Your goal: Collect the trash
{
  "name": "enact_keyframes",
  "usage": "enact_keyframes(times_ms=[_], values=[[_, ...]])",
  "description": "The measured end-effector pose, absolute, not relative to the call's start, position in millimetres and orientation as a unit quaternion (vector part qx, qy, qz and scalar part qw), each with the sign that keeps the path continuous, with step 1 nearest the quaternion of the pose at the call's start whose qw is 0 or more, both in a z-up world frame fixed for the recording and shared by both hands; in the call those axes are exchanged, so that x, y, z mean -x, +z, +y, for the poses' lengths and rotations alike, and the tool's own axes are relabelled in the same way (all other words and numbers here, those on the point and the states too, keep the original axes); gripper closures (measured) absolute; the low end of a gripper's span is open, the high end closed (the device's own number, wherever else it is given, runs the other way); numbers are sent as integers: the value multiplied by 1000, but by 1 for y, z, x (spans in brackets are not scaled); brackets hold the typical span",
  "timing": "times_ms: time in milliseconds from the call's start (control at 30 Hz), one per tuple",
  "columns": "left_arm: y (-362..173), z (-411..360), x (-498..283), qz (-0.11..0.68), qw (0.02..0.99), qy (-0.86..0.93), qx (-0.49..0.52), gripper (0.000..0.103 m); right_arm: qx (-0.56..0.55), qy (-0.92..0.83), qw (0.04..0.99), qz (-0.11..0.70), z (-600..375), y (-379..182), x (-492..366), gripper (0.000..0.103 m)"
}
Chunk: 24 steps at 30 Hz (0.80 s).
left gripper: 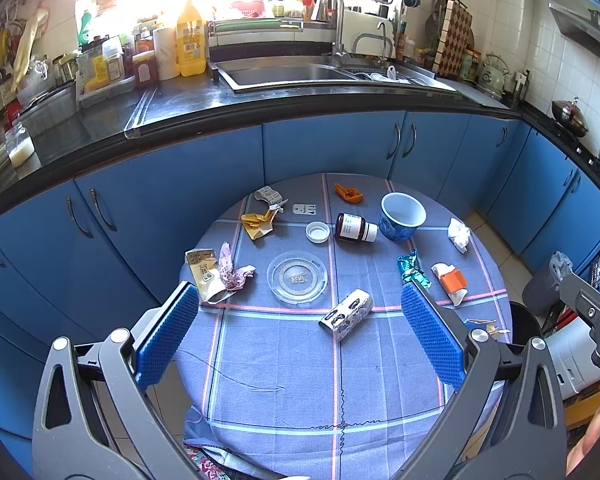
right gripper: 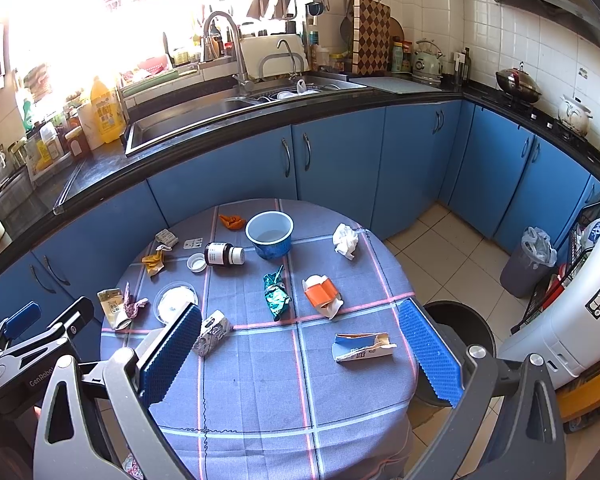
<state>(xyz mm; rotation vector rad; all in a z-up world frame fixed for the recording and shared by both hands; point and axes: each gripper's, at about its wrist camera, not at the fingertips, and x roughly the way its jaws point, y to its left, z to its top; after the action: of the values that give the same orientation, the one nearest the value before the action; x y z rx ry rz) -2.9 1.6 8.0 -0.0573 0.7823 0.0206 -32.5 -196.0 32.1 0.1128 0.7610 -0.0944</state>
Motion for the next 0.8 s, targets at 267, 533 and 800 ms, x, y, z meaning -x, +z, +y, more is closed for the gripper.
enact_keyframes(times_ms=[267,533,800], values=[[8,2,3,381,924,10,28,3,-55,-46,926,371,-194,32,32,7],[9,2,4,381,924,10,29,3,-54,-46,926,371,-190,36,31,6],[10,2,5,382,924,10,29,3,-55,-46,925,373,-192,36,30,7]])
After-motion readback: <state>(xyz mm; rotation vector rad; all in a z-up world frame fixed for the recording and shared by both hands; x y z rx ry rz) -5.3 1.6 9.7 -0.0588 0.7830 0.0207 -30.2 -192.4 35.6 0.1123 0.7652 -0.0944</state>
